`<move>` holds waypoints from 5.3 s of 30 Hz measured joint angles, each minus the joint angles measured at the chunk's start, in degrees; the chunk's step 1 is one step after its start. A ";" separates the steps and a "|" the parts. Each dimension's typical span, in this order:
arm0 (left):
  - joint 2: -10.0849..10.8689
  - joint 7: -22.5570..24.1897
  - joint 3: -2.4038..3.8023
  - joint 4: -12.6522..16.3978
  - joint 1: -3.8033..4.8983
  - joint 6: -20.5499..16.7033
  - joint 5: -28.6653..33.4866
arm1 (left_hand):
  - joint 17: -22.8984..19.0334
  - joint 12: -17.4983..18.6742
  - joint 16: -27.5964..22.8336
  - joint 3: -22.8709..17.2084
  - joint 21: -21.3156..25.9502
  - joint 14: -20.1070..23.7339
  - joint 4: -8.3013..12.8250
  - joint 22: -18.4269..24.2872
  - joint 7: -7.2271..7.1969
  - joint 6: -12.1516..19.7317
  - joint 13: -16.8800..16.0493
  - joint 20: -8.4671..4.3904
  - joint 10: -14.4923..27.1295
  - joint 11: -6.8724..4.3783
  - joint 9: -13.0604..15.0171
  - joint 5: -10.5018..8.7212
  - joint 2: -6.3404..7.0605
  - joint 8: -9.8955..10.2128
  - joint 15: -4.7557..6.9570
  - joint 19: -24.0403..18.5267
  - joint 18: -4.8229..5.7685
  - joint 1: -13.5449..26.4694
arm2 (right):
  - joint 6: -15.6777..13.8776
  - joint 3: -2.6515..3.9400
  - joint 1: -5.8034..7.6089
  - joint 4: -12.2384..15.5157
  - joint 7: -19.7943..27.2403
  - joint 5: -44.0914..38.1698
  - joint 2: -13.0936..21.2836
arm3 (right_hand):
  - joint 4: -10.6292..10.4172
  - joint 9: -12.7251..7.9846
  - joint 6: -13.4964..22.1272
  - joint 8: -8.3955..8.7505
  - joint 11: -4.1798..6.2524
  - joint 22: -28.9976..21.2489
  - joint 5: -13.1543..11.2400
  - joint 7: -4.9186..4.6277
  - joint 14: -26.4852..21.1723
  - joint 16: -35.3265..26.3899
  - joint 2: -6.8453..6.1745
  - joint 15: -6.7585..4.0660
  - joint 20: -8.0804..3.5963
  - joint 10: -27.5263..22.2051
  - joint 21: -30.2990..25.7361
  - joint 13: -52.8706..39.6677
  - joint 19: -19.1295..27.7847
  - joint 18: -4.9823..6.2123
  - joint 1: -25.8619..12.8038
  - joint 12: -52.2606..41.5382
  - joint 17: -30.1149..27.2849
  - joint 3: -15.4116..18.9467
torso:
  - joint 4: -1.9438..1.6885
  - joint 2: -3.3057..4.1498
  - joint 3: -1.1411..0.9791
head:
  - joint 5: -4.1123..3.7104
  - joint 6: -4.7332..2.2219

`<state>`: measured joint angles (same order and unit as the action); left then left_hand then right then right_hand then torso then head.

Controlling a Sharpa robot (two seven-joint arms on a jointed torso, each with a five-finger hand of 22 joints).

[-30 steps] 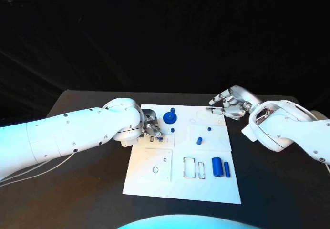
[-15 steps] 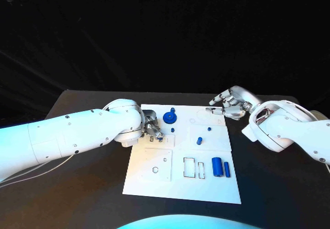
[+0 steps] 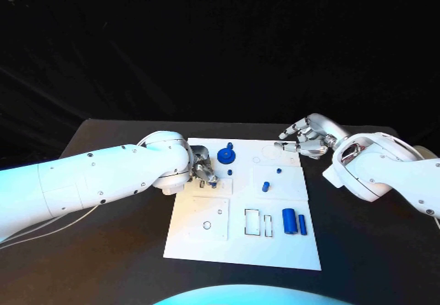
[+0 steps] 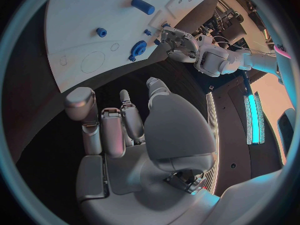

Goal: Assemble the parts on the task board

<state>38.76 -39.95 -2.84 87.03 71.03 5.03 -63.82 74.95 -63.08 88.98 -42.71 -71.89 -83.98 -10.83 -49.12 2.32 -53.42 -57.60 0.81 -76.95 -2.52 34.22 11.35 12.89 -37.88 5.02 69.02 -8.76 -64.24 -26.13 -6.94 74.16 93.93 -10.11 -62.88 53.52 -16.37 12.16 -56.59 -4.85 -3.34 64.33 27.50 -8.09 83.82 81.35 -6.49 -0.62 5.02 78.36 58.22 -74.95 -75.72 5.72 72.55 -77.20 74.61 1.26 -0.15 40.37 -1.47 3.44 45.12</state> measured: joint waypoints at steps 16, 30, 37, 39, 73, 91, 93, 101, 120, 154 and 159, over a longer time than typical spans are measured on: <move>-0.07 -0.01 0.00 -0.15 -0.01 0.92 -0.42 | -0.01 -0.39 0.09 -1.33 0.00 0.00 2.26 -0.15 -0.40 -0.02 -0.09 -0.20 -0.11 -0.11 -0.70 -0.21 0.68 -0.28 0.41 0.20 0.76 1.87 | 0.01 0.00 0.00 -0.01 -0.01 0.01 0.04 | 0.00 -0.01 0.00 0.00 0.00 0.00 0.00 0.00 0.22 0.00 0.00 -0.22 0.00 0.00 0.00 0.01 0.00 0.00 0.00 0.00 0.00 0.00 | -0.01 -0.04 0.00 | -0.03 0.14; -0.20 -0.02 0.00 -0.38 -0.01 1.00 -0.61 | -0.02 -0.67 0.09 -0.03 0.00 0.00 1.90 -0.15 -0.72 -0.35 -0.16 -0.20 -0.12 -0.12 -1.68 -0.21 0.61 -0.27 0.41 0.20 0.76 2.86 | 0.01 0.00 -0.03 -0.06 -0.01 0.17 0.03 | 0.00 0.03 0.00 -0.22 0.00 -0.12 0.00 0.00 0.22 0.00 0.00 -0.22 0.00 0.00 -0.21 0.02 0.00 0.00 0.00 0.00 -0.08 0.00 | 0.01 -0.02 0.00 | 0.07 0.22; -0.20 -0.02 0.00 -0.43 -0.02 1.00 -0.69 | -0.03 -1.05 0.09 1.57 0.00 0.00 0.96 -0.14 -1.13 -0.76 -0.21 -0.20 -0.14 -0.15 -2.27 -0.20 0.63 -0.47 0.41 0.20 0.75 3.31 | 0.00 0.00 -0.03 -0.06 0.00 0.25 0.06 | 0.00 0.02 0.00 -0.22 0.00 -0.12 0.00 0.00 0.22 0.00 0.00 -0.22 0.00 0.00 -0.21 0.02 0.00 0.00 0.00 0.00 -0.08 0.00 | 0.01 -0.02 -0.01 | 0.03 0.30; -0.20 -0.03 0.00 -0.43 -0.02 1.00 -0.71 | -0.03 -1.05 0.09 2.11 0.00 0.00 0.57 -0.14 -1.32 -0.95 -0.22 -0.08 -0.21 -0.21 -2.42 -0.20 0.63 -0.47 0.41 0.32 0.75 3.31 | 0.00 0.00 -0.04 -0.06 0.00 0.27 0.08 | 0.00 0.02 0.00 -0.22 0.00 -0.12 0.00 0.00 0.22 0.00 0.00 -0.21 0.00 0.00 -0.21 0.02 0.00 0.00 0.00 0.00 -0.08 0.00 | 0.01 -0.02 0.00 | 0.03 0.33; -0.18 -0.04 0.00 -0.50 -0.02 1.73 -1.38 | -0.04 -1.71 0.31 7.42 0.00 0.00 -2.03 -0.44 -1.40 -1.68 -0.60 -0.20 -0.20 -0.21 -4.30 -0.20 0.71 -0.80 0.40 0.61 0.76 3.38 | 0.00 0.00 -0.06 0.00 0.01 0.48 0.25 | -0.02 0.05 0.00 -0.22 0.00 -0.11 0.00 0.00 0.21 0.00 0.00 -0.21 0.00 0.00 -0.21 0.03 0.00 0.00 0.00 0.00 0.00 0.33 | 0.01 -0.04 0.02 | -0.03 0.55; -0.19 -0.04 0.00 -0.52 -0.02 1.98 -1.84 | 0.00 -2.38 0.55 14.18 0.00 0.00 -5.20 -0.67 -1.21 -2.06 -0.66 -0.20 -0.20 -0.21 -6.66 -0.20 0.00 -1.33 0.40 1.03 0.76 2.66 | 0.00 -0.01 -0.06 0.02 0.01 0.52 0.32 | -0.01 0.04 0.00 -0.22 0.00 -0.11 0.00 0.00 0.21 0.00 0.00 -0.21 0.00 0.00 -0.21 0.04 0.00 0.00 0.00 0.00 -0.01 0.32 | 0.01 -0.04 0.01 | -0.11 0.65; -0.19 -0.04 0.00 -0.52 -0.02 2.01 -1.86 | 0.00 -2.38 0.55 14.33 0.00 0.00 -5.36 -0.67 -1.21 -2.06 -0.66 -0.20 -0.20 -0.21 -6.76 -0.20 0.00 -1.33 0.40 1.03 0.76 2.66 | 0.00 -0.01 -0.06 0.02 0.01 0.52 0.32 | -0.01 0.04 0.00 -0.22 0.00 -0.11 0.00 0.00 0.21 0.00 0.00 -0.21 0.00 0.00 -0.21 0.04 0.00 0.00 0.00 0.00 -0.01 0.32 | 0.01 -0.04 0.01 | -0.12 0.65; -0.19 -0.04 0.00 -0.55 -0.02 2.07 -1.94 | 0.00 -2.40 0.55 15.27 0.00 0.00 -5.61 -0.75 -1.21 -2.06 -0.65 -0.20 -0.20 -0.21 -7.10 -0.20 0.00 -1.33 0.40 1.02 0.76 2.66 | 0.00 -0.01 -0.06 0.02 0.00 0.53 0.35 | 0.00 0.04 0.00 -0.22 0.00 -0.11 0.00 0.00 0.22 0.00 0.00 -0.21 0.00 0.00 -0.21 0.04 0.00 0.00 0.00 0.00 -0.01 0.32 | -0.01 -0.06 0.01 | -0.12 0.65; -0.13 -0.04 0.00 -0.57 -0.03 2.09 -2.01 | -0.01 -3.04 0.55 21.07 0.00 0.00 -5.92 -0.74 -1.41 -2.26 -0.70 -0.19 -0.20 -0.21 -8.68 -0.20 -1.74 -1.82 0.40 1.02 0.76 4.40 | 0.00 -0.01 -0.06 -0.02 -0.01 0.53 0.38 | 0.00 0.03 0.00 -0.22 0.00 -0.11 0.00 0.00 0.22 0.00 0.30 -0.21 0.00 0.00 -0.21 0.04 0.00 0.00 -0.30 0.00 -0.02 0.31 | -0.02 -0.03 0.02 | -0.06 0.71; 0.38 -0.05 0.89 -0.79 1.45 2.36 -1.63 | -0.03 -1.43 0.36 30.75 1.01 0.00 -6.02 1.03 -0.98 -1.82 1.96 0.13 0.72 0.18 -11.58 0.08 -3.61 -1.81 0.40 0.70 0.76 4.68 | 0.00 -0.02 -0.35 -0.85 0.00 0.70 0.08 | -0.17 0.06 0.00 -0.21 0.00 -0.11 0.00 0.00 0.21 0.00 0.60 -0.21 0.00 0.00 -0.21 0.04 0.00 0.00 -0.60 0.00 0.02 0.82 | 0.03 -0.05 -0.03 | -0.09 0.32; -0.81 -0.05 1.02 -2.51 2.00 3.14 -1.27 | -0.04 -0.09 0.04 32.83 1.45 0.00 -5.98 1.70 -0.28 -1.11 3.77 0.33 1.87 0.81 -12.94 0.08 -4.72 -0.79 0.40 0.50 0.75 4.02 | 0.00 -0.02 -0.41 -1.10 0.03 0.88 0.00 | -0.17 0.06 0.00 -0.22 0.00 -0.11 0.00 0.00 0.21 0.00 0.60 -0.21 0.00 0.00 -0.21 0.04 0.00 0.00 -0.60 0.00 0.02 0.82 | 0.06 -0.02 -0.03 | -0.12 0.28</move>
<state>37.95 -40.00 -1.82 84.52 73.03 8.17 -65.09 74.91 -63.17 89.01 -9.88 -70.43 -83.98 -16.82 -47.42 2.03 -54.53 -53.83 1.14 -75.09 -1.71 21.29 11.42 8.17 -38.68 5.43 69.52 -8.00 -60.21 -26.13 -6.96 73.75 92.84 -10.08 -62.00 53.52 -16.54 12.22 -56.59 -5.07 -3.34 64.22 27.50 -8.09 84.03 81.35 -5.89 -0.83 5.02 78.36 58.01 -74.90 -75.73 5.71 71.94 -77.20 74.63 2.08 -0.09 40.35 -1.50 3.32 45.40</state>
